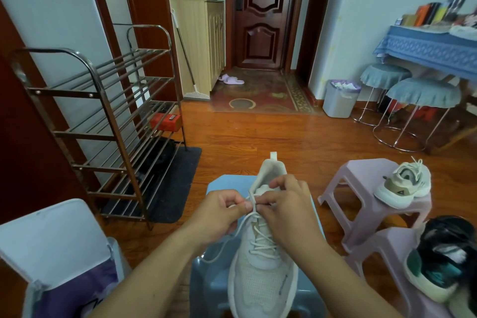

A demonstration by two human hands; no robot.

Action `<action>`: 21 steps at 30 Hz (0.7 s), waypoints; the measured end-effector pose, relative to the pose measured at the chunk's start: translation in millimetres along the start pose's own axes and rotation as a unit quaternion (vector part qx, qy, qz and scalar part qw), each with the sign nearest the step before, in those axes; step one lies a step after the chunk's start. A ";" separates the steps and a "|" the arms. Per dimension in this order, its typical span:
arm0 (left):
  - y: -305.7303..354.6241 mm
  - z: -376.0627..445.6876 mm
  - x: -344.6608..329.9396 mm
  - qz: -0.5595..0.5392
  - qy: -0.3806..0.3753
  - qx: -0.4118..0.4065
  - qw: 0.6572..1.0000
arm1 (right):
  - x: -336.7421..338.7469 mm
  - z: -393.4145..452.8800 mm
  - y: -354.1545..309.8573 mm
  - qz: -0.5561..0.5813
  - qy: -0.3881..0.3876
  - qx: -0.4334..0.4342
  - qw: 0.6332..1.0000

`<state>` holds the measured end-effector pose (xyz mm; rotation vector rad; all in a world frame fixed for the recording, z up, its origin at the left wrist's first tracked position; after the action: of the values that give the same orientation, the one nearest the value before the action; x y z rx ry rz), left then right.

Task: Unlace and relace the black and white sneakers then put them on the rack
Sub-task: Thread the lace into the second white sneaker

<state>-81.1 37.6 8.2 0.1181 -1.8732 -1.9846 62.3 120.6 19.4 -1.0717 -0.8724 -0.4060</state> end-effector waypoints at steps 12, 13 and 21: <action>0.5 -9.9 4.5 0.275 -0.068 -0.211 0.936 | -4.4 -4.4 0.6 0.104 -0.046 -0.039 0.993; 2.8 -9.3 4.8 0.278 -0.072 -0.219 0.932 | -3.6 -5.3 0.3 0.101 -0.046 -0.038 0.993; 1.7 -13.6 13.9 0.261 -0.054 -0.193 0.944 | 71.9 23.0 54.3 0.644 -0.035 -0.319 0.695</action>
<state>-88.9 20.0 11.5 -0.5522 -1.3436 -1.9430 133.1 173.5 48.3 -2.0678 0.1734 0.5990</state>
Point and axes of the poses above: each hand's wrist, its own z-axis towards the middle knuckle, its own x-axis out of the back of the hand, y = z × x, the point moved 1 cm from there along z, towards the middle knuckle, and after that the axes turned 14 degrees about -x, right-handed, at the moved point
